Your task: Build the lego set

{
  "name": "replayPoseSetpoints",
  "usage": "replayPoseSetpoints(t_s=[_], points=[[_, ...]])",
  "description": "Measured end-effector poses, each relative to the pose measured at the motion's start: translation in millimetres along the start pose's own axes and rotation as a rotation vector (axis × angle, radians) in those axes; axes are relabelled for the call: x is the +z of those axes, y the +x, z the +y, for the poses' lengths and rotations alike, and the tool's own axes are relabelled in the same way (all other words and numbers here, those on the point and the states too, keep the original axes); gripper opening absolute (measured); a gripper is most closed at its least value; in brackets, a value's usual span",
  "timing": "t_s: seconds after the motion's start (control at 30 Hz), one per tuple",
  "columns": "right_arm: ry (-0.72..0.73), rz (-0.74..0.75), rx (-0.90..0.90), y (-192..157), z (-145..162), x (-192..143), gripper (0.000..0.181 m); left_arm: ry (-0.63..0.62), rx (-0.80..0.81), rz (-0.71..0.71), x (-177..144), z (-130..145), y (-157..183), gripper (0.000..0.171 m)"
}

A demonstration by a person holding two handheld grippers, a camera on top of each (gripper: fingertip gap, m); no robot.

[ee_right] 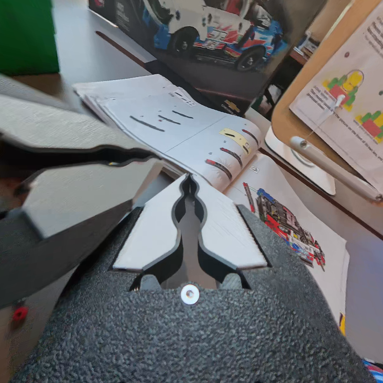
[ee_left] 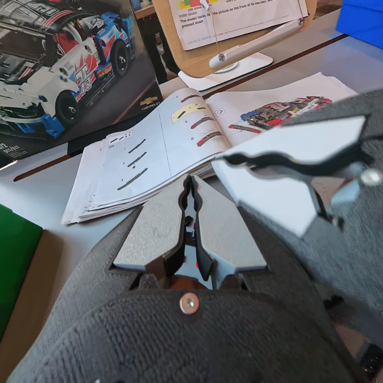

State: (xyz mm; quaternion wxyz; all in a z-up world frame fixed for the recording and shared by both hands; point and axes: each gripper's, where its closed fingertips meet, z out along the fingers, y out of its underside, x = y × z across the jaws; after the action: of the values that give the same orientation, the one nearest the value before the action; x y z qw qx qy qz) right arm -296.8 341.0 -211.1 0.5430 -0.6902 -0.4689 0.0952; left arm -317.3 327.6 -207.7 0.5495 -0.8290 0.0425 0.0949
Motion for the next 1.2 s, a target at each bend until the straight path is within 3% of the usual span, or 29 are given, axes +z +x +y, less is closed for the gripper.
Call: replayPoseSetpoints(t_s=[0.1, 0.23, 0.27, 0.3, 0.43, 0.6, 0.7, 0.77, 0.97, 1.1, 1.2], points=[[0.032, -0.074, -0.073, -21, 3, -9, 0.004, -0.054, 0.033, -0.005, 4, 10, -2, 0.002], [0.116, -0.321, 0.077, -28, -10, -24, 0.033, -0.012, 0.016, -0.034, 0, 4, -15, 0.012], [0.137, -0.395, 0.082, -33, -14, -30, 0.041, 0.002, -0.004, -0.031, -1, 0, -20, 0.02], [0.144, -0.431, 0.072, -34, -15, -34, 0.047, 0.013, 0.001, -0.025, -3, -3, -23, 0.04], [0.09, -0.399, -0.024, -23, -15, -32, 0.077, -0.005, 0.074, -0.127, -1, 3, -40, 0.08], [0.098, -0.33, -0.008, -5, -33, -40, 0.079, -0.006, -0.014, -0.284, 0, 6, -78, 0.104], [0.125, -0.171, 0.009, 37, -50, -36, 0.076, 0.011, -0.065, -0.345, -3, 6, -99, 0.107], [0.142, -0.117, 0.021, 56, -62, -32, 0.084, 0.033, -0.085, -0.333, -3, 3, -100, 0.107], [0.095, -0.203, -0.043, 40, -72, -5, 0.085, 0.026, -0.033, -0.305, 3, 3, -83, 0.107], [0.103, -0.222, -0.025, 28, -77, -12, 0.085, 0.028, -0.06, -0.367, 2, 4, -100, 0.107], [0.062, -0.254, -0.093, 8, -63, -16, 0.083, 0.037, -0.116, -0.422, -2, 5, -119, 0.106]])
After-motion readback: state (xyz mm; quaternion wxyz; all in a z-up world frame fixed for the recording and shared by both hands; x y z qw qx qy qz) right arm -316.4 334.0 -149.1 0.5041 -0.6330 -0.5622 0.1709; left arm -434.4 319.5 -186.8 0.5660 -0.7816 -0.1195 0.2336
